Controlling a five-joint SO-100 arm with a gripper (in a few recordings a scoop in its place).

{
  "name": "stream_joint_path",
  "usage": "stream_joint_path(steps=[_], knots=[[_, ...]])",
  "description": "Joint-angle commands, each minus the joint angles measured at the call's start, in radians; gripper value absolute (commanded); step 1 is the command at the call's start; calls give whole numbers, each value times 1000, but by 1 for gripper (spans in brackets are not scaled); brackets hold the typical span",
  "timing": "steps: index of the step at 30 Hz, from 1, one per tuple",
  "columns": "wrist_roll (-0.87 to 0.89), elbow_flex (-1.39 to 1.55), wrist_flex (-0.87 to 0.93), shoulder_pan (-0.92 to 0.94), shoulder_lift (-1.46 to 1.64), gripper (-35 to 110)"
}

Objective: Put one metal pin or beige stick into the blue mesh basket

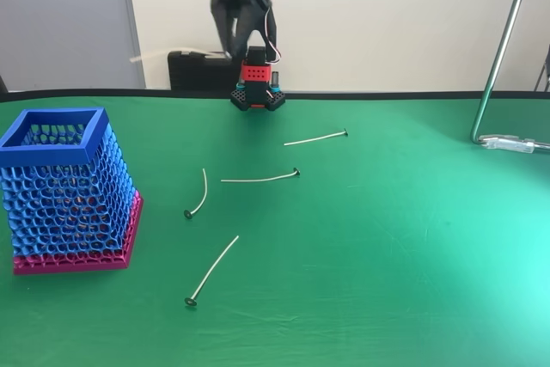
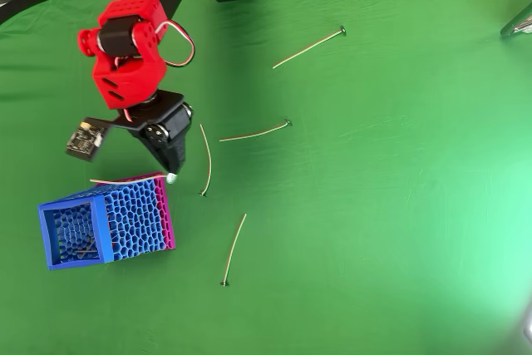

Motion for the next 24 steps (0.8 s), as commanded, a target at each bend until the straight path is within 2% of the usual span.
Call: stream_joint_path(steps=[1,13,24], knots=[[-52,-83,2,37,-3,1],[-265,-337,2,219,-179,1],[-368,-541,2,337,-380,1]])
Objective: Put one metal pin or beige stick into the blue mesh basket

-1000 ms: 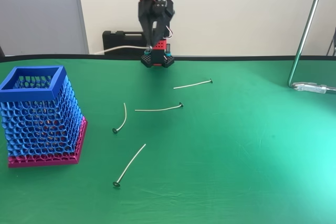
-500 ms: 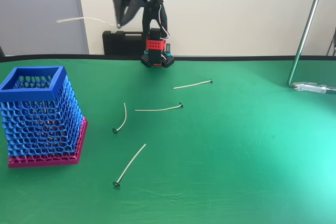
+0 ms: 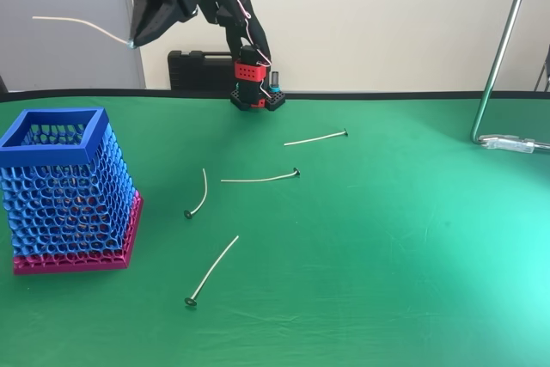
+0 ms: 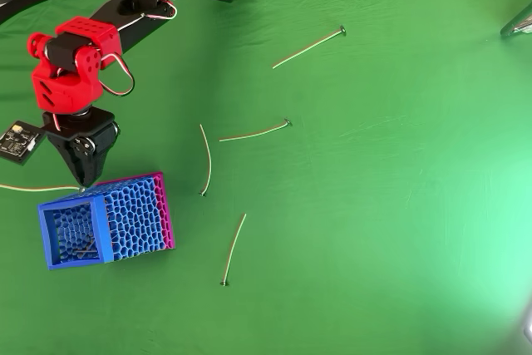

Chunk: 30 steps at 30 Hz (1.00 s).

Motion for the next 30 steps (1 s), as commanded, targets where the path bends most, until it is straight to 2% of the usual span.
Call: stream_joint_path(steps=[1,6,19,24,30], knots=[[-25,-100,2,26,-41,1],[-55,-202,-15,48,-156,1],[-112,-187,-397,87,-331,1],[-155,-106,-595,124,-385,1],[-189,-38,-693,152,-407,1]])
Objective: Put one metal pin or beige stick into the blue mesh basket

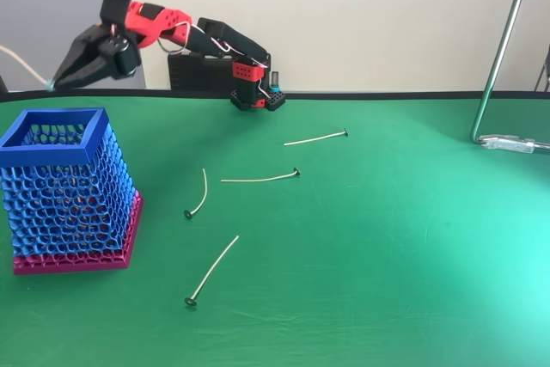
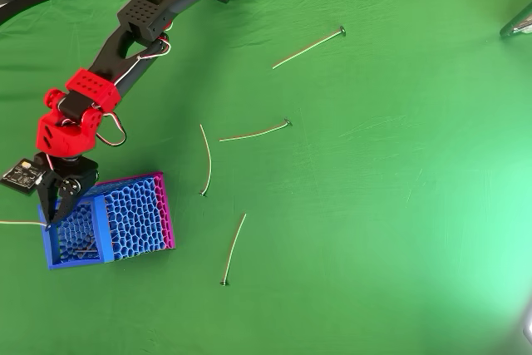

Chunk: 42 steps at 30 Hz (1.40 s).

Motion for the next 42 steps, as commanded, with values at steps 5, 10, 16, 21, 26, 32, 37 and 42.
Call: stream_joint_path(steps=[5,10,16,21,26,32,37,42], knots=[[-14,29,-63,18,3,1],[-3,38,-48,6,6,1],[26,43,-29,-6,18,7],[32,54,-28,-8,25,16],[41,77,-28,-12,44,17],[71,137,-81,-26,106,13],[115,127,-81,-38,153,1],[156,121,-69,-44,202,1]])
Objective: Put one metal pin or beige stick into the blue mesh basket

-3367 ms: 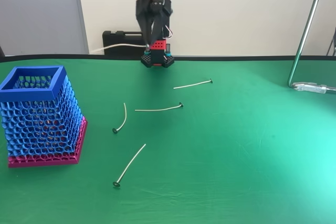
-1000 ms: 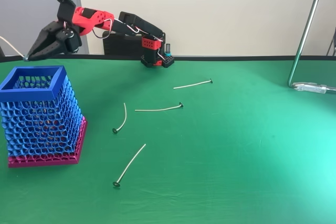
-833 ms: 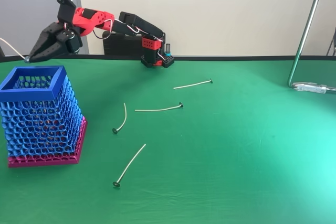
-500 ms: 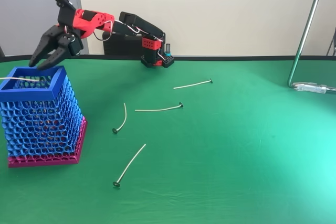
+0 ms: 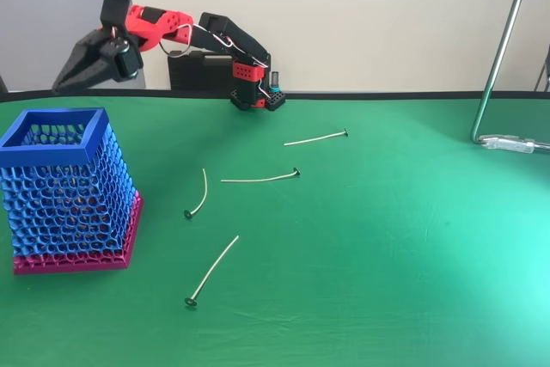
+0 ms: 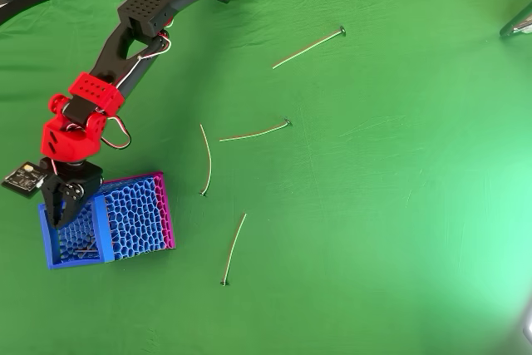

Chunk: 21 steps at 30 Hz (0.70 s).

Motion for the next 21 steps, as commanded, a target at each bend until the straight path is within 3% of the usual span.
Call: stream_joint_path(steps=[1,21], knots=[[40,-9,5,-18,114,1],[578,839,23,-229,853,1]])
